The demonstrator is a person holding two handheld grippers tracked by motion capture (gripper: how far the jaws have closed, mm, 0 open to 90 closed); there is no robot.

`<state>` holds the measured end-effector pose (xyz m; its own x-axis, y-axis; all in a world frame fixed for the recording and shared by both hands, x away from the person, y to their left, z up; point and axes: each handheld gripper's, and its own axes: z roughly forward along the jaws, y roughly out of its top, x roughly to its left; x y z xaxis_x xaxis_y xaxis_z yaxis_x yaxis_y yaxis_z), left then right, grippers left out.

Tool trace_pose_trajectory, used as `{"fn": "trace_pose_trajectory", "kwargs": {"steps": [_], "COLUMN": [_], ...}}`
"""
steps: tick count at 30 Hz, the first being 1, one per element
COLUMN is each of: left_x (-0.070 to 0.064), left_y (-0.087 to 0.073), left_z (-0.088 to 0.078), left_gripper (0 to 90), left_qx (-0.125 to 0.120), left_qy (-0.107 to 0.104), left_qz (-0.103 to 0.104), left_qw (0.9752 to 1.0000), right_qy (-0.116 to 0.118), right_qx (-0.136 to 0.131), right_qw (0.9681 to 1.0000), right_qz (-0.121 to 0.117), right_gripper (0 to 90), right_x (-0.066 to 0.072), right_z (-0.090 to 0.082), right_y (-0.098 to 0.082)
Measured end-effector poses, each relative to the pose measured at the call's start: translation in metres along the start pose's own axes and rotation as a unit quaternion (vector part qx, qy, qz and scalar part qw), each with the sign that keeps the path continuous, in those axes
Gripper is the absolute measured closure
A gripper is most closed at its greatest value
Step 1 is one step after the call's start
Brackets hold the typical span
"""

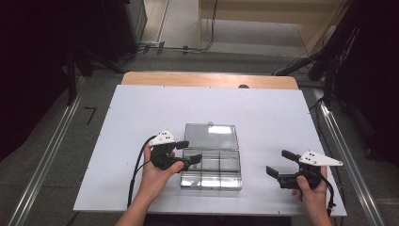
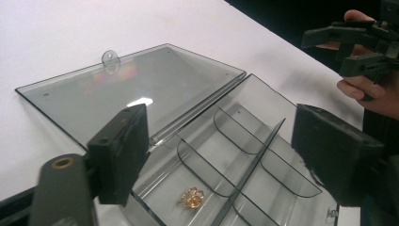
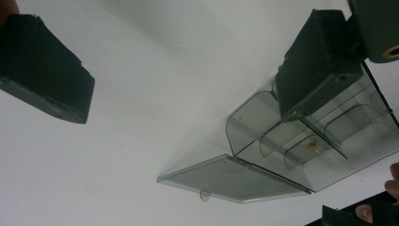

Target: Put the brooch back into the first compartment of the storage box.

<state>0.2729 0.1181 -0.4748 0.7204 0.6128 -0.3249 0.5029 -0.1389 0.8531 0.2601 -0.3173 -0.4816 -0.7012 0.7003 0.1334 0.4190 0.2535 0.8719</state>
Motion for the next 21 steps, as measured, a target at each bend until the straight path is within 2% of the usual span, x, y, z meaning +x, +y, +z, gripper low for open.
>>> {"fn": "trace_pose_trajectory", "kwargs": {"steps": [8, 12, 21], "left_x": [0.008, 0.012, 0.016], "left_y": [0.008, 0.011, 0.019], "left_z": [-0.007, -0.011, -0.01], "left_gripper": [4.0, 3.1, 0.6], "left_qx": [-0.002, -0.007, -0.011], "left_qy": [-0.009, -0.005, -0.01], "left_qz": [0.002, -0.003, 0.004], "left_qw": [1.0, 1.0, 0.9999], "right_qy": [0.004, 0.004, 0.007], "right_qx": [0.0, 0.001, -0.002], "right_qw": [1.0, 1.0, 1.0], "right_qz": [-0.003, -0.002, -0.002], "right_gripper": [3.5, 3.4, 3.5], "right_x": [0.004, 0.006, 0.009], "right_z": [0.002, 0.0, 0.001], "right_y": [0.002, 0.002, 0.003]}}
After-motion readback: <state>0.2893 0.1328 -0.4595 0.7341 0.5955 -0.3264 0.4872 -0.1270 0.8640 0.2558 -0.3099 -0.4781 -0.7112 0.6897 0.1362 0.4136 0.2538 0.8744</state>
